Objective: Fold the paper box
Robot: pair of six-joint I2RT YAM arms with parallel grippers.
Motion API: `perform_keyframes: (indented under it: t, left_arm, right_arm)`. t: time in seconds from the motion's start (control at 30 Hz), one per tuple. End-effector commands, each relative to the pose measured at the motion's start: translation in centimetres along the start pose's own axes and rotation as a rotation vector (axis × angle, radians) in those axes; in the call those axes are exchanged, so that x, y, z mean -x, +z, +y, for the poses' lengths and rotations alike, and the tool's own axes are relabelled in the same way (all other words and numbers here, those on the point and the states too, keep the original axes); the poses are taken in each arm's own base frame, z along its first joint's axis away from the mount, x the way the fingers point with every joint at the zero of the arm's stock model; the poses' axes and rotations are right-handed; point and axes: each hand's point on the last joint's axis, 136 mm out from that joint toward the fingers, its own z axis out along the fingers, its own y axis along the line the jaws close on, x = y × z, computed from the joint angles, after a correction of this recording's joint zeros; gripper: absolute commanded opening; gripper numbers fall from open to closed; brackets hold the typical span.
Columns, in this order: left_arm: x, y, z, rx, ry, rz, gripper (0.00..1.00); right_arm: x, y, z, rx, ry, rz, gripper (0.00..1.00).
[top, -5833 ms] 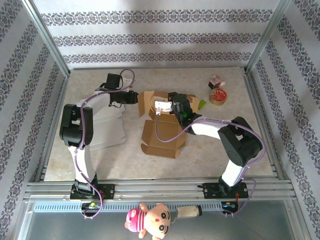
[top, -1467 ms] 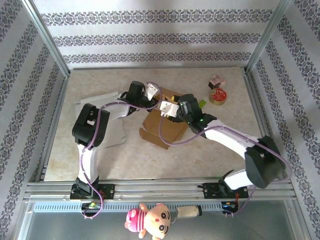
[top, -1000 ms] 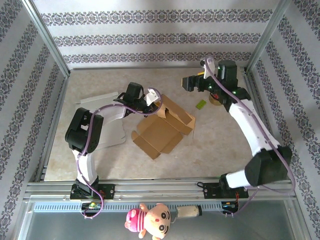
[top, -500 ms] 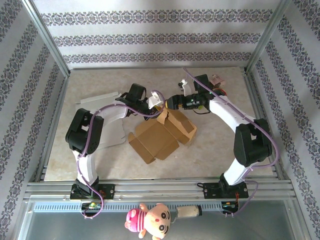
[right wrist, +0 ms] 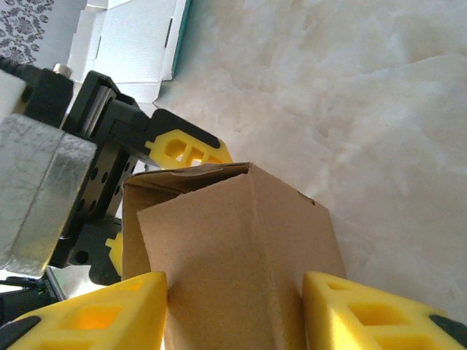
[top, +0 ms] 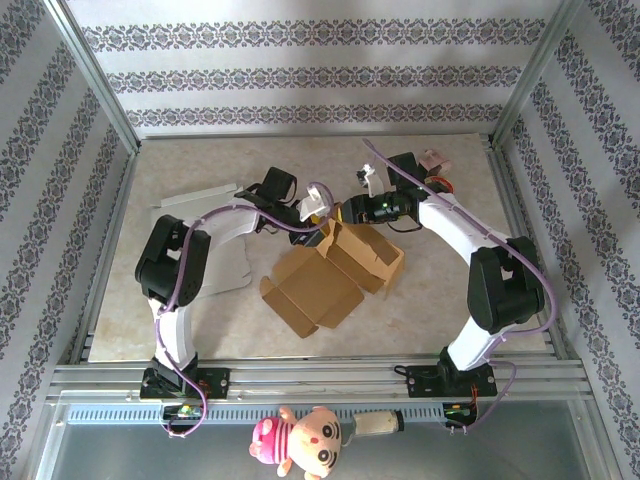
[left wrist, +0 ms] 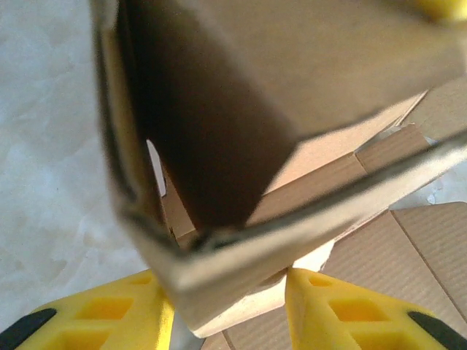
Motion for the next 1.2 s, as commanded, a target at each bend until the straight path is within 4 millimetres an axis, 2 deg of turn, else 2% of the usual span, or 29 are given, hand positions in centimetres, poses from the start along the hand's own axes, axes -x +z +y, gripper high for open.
perform_keyframes:
  t: [0.0,0.17,0.3,0.43,0.5,0.67,0.7,0.77,0.93,0.97,1.03,1.07,1.17]
  left_arm:
    - [-0.3,1.7,0.7,0.036,-0.038,0.011,0.42]
    - [-0.1,2.9,2.9,0.187,-0.062,-0.01,0.41]
    - [0.1,3.8,3.8,0.283,-0.055,-0.036,0.34]
    - [0.0,4.6,4.0,0.33,-0.026,-0.026,0.24]
    - [0.3,4.5,4.0,0.335,-0.027,-0.035,0.19]
    - [0.6,4.5,3.4,0.306,-0.021,-0.05,0.15]
    - [0.7,4.4,3.4,0.307,-0.019,-0.053,0.13]
    - [0.7,4.5,3.5,0.306,-0.026,-0.048,0.0]
    - [1.7,4.9,3.9,0.295,-0.076,-0.066,0.0]
    - [2.0,4.9,3.9,0.289,-0.074,-0.08,0.04]
    - [2.9,4.9,3.7,0.275,-0.06,-0.12,0.28]
    - [3.5,4.8,3.7,0.271,-0.05,-0.14,0.36]
    - [4.4,4.8,3.9,0.275,-0.021,-0.16,0.39]
  right_arm:
    - [-0.9,0.3,-0.5,-0.021,-0.005,0.022,0.47]
    - [-1.7,1.1,-1.0,-0.024,0.021,0.049,0.45]
    - [-1.9,1.4,-1.4,-0.021,0.06,0.061,0.48]
    - [-1.0,0.5,-1.9,0.005,0.135,0.037,0.56]
    - [-0.5,-0.2,-2.0,0.026,0.168,0.019,0.56]
    - [0.1,-1.7,-2.0,0.067,0.191,-0.018,0.54]
    - [0.1,-1.8,-2.1,0.074,0.2,-0.022,0.53]
    - [0.0,-1.7,-2.7,0.069,0.227,-0.019,0.53]
    - [-0.3,-1.2,-3.1,0.071,0.246,-0.003,0.53]
    - [-0.2,-1.2,-3.1,0.071,0.245,-0.004,0.52]
    - [-0.3,-1.1,-3.0,0.077,0.242,0.002,0.51]
    - [-0.3,-1.0,-3.0,0.079,0.242,0.007,0.51]
    - [-0.3,-1.0,-2.8,0.079,0.236,0.013,0.51]
